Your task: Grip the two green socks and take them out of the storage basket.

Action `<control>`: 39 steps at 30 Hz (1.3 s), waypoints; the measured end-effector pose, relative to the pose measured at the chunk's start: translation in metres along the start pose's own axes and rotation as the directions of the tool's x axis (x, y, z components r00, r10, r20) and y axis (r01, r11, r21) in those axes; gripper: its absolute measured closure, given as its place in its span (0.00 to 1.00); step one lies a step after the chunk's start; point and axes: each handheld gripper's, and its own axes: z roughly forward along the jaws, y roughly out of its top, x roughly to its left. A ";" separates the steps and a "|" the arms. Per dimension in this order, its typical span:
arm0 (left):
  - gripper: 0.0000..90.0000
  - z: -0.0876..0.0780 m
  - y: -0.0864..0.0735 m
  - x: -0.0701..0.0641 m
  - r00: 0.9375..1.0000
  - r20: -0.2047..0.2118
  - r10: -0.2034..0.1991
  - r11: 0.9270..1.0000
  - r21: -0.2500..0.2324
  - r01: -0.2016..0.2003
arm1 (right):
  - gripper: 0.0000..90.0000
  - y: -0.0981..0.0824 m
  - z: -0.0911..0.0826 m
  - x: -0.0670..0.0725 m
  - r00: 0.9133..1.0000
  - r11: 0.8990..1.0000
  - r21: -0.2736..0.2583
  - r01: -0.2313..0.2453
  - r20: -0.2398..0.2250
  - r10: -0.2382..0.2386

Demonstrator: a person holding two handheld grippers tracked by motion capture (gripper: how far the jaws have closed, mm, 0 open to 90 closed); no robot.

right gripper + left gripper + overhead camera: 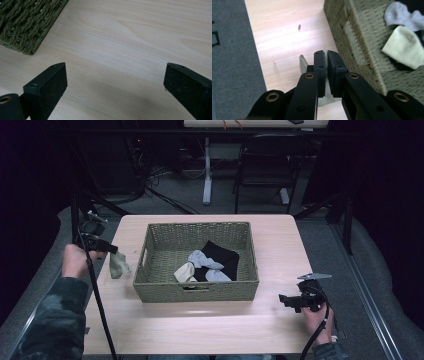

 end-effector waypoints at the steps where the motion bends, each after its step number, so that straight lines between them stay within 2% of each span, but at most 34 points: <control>1: 0.96 0.004 -0.002 0.001 1.000 0.003 -0.004 1.000 0.004 0.004 | 0.05 0.000 0.000 0.000 1.000 1.000 0.000 0.000 -0.001 0.000; 10: 0.96 0.034 -0.016 0.007 0.999 0.011 -0.035 0.998 0.047 0.035 | 0.05 0.000 0.000 0.000 1.000 1.000 -0.001 0.000 -0.004 0.000; 20: 0.95 0.055 -0.033 0.018 0.996 -0.005 -0.088 0.994 0.064 0.088 | 0.05 0.000 0.001 0.000 1.000 1.000 0.001 0.001 -0.004 -0.001; 23: 0.93 0.061 -0.037 0.021 0.994 0.007 -0.106 0.992 0.072 0.106 | 0.05 0.000 0.001 0.000 1.000 1.000 -0.001 0.000 -0.002 0.000; 27: 0.82 0.064 -0.041 0.022 0.992 0.031 -0.118 0.991 0.072 0.116 | 0.05 0.000 0.001 0.000 1.000 1.000 0.001 0.001 -0.003 -0.001; 32: 0.54 0.058 -0.040 0.020 0.992 0.034 -0.119 0.992 0.056 0.117 | 0.05 0.000 0.001 -0.001 1.000 1.000 0.001 0.002 -0.004 -0.002; 39: 0.34 0.043 -0.033 0.018 0.994 0.040 -0.104 0.995 0.014 0.103 | 0.05 0.000 0.000 0.000 1.000 1.000 0.000 0.002 -0.004 -0.002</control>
